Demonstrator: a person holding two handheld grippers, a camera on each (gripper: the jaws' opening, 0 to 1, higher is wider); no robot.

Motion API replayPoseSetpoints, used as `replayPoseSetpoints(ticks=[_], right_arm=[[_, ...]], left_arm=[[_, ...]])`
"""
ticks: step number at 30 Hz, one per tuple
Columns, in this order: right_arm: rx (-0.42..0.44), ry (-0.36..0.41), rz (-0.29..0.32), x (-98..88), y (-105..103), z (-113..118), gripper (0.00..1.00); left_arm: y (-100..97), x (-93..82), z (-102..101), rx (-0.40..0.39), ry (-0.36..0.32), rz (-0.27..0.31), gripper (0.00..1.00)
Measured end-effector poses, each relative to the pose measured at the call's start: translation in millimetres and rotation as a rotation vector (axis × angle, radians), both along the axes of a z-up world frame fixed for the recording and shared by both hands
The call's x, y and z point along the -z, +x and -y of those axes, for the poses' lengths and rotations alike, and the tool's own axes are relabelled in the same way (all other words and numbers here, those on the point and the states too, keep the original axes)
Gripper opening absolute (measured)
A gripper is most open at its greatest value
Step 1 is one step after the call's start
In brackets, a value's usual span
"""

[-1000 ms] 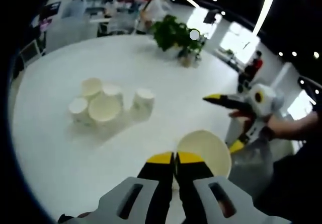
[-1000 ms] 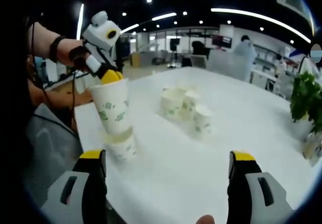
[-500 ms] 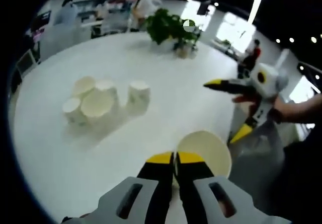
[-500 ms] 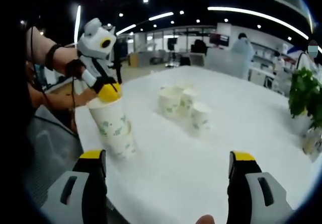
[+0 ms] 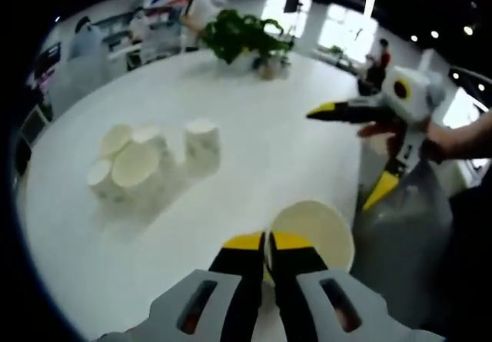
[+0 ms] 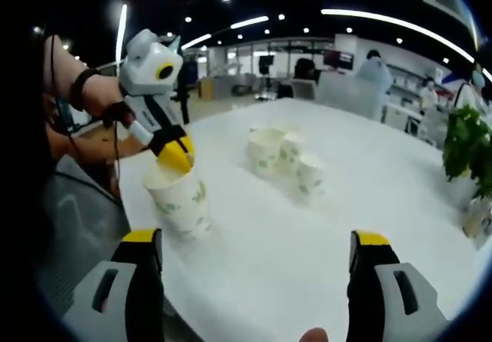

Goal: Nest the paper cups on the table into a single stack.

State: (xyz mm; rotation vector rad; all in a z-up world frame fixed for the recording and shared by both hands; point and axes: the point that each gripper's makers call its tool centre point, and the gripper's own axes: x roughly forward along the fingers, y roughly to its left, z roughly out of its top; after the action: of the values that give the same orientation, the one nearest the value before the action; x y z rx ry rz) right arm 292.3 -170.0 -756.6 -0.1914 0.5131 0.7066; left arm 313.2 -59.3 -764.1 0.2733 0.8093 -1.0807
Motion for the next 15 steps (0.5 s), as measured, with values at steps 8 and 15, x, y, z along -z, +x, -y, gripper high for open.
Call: replayPoseSetpoints(ticks=[8, 15], right_arm=[[0.003, -0.002, -0.007, 1.6, -2.3, 3.5, 1.00], [0.011, 0.008, -0.017, 4.1, -2.0, 5.3, 0.99]], left_arm=[[0.4, 5.8, 2.9, 0.008, 0.008, 0.004, 0.02], [0.4, 9.5, 2.0, 0.018, 0.022, 0.008, 0.03]])
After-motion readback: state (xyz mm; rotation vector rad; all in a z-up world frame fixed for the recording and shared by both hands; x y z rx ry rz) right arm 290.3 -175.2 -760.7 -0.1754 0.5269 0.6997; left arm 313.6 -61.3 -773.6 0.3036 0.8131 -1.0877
